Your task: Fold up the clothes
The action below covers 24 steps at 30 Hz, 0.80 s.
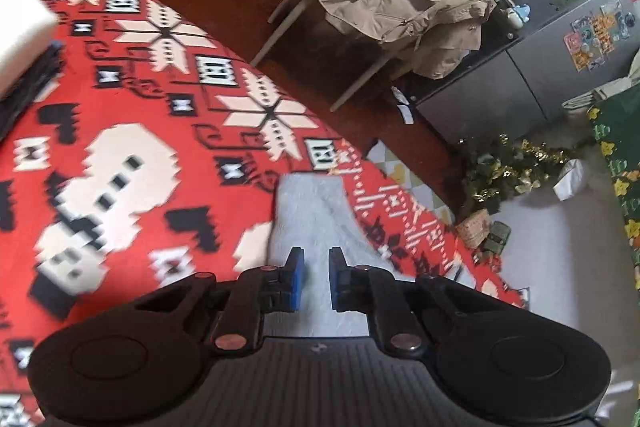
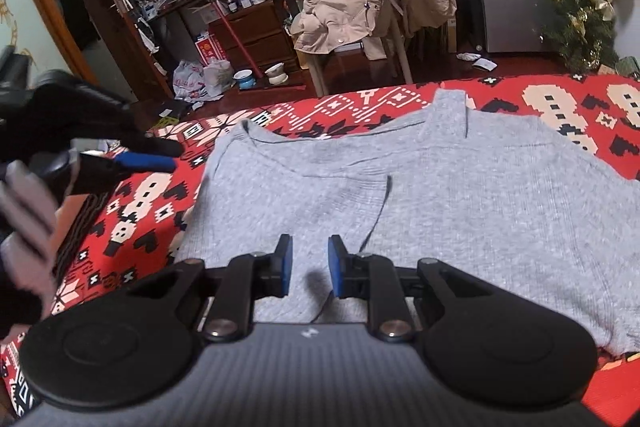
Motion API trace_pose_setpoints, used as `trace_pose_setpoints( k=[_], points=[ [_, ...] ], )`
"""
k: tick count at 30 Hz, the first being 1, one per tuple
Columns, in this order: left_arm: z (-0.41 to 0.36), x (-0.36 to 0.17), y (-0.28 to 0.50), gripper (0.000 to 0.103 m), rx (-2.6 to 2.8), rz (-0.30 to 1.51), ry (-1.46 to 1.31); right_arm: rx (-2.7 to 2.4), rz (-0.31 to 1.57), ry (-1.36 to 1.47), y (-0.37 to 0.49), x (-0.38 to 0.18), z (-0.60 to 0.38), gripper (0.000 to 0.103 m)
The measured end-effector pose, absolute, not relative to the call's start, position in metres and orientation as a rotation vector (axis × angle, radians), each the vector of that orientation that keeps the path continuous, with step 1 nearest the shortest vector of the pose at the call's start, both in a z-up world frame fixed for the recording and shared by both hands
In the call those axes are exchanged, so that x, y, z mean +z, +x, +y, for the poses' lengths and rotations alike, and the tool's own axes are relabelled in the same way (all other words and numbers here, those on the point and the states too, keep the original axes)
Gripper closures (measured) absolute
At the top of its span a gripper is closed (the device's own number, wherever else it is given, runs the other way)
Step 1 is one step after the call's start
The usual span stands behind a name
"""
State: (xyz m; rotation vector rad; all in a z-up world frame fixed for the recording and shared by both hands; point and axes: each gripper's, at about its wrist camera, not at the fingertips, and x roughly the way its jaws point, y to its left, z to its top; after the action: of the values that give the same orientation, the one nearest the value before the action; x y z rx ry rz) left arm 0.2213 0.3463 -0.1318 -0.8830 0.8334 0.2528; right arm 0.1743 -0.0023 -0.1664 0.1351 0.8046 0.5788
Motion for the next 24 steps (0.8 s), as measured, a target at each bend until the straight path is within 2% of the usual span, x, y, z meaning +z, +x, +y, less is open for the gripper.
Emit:
trace_pose_setpoints(
  k=[4,9,19,24],
  points=[
    [0.348,-0.142,0.246,0.092,0.278,0.851,-0.839,0.573,0.816,0.14,0.176,-0.171,-0.001,0.081],
    [0.346,-0.167,0.256,0.098,0.321,0.906,-0.796,0.559,0.823,0.148,0.18,-0.173,-0.003,0.08],
    [0.337,-0.15,0.219,0.099,0.236,0.869,-0.84,0.541,0.824,0.16,0.183,-0.173,-0.006,0.078],
    [0.324,-0.165,0.204,0.098,0.259,0.909,-0.816,0.545,0.82,0.157,0.181,-0.172,-0.004,0.077]
  ],
)
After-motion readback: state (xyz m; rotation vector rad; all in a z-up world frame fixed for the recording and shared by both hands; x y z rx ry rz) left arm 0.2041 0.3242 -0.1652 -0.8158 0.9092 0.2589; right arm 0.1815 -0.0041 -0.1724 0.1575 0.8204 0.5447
